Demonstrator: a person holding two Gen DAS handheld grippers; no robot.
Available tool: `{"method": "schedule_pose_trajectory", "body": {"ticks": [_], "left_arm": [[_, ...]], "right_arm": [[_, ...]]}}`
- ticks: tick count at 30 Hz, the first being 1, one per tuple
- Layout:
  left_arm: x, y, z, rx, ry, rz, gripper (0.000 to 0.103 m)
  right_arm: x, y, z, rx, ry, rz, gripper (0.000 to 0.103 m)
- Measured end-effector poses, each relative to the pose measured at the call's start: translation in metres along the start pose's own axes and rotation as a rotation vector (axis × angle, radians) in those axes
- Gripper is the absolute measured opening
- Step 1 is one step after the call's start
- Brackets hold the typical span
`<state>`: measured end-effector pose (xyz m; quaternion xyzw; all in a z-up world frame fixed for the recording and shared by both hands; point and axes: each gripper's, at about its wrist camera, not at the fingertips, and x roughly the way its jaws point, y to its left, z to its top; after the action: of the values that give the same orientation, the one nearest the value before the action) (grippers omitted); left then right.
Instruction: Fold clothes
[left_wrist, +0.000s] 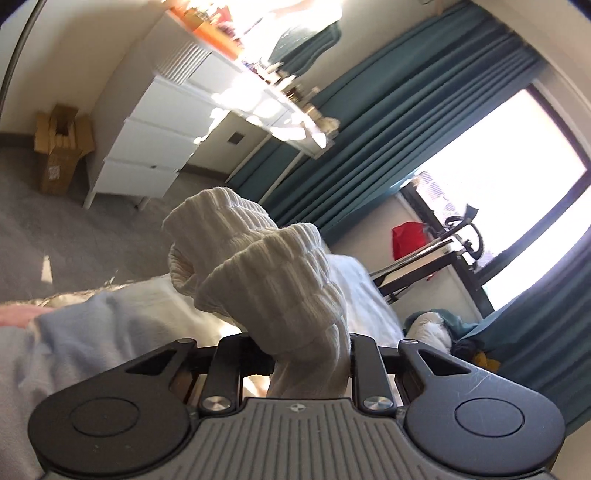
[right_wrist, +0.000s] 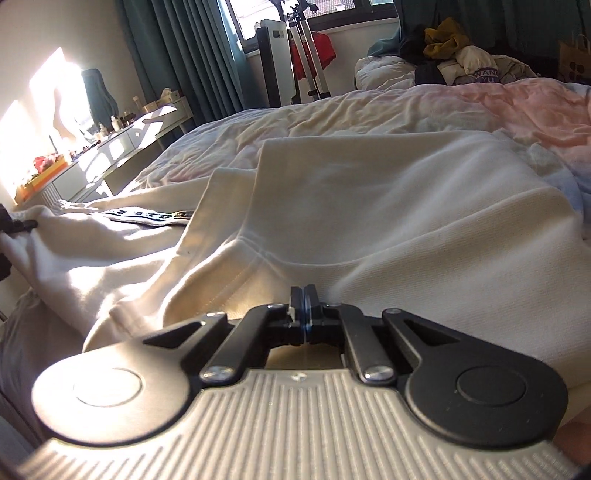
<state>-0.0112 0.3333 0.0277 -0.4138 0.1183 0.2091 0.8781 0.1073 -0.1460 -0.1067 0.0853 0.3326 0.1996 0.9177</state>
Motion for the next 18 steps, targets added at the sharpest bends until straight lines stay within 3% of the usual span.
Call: {"method": "schedule_pose_trajectory", "body": {"ticks": [4,10,18], "left_arm": [[-0.030,-0.074,-0.007,0.147,-0.052,-0.098,0.022],[-0.068,-0.188,-0.052,0.332,-0.096,-0.197,0.022],[-0.078,-0.311,-0.162,0.545,-0.053,-0.318,0.022]], "right_arm": [[-0.020,-0.018,0.008,0.083,-0.029,0.019,0.005],[-0.071,-0.056,0.031,0.209,-0.146,0.018,0.005],[-0.138,-0.106,0.059,0.345,-0.303,-0.004,0.005]]}}
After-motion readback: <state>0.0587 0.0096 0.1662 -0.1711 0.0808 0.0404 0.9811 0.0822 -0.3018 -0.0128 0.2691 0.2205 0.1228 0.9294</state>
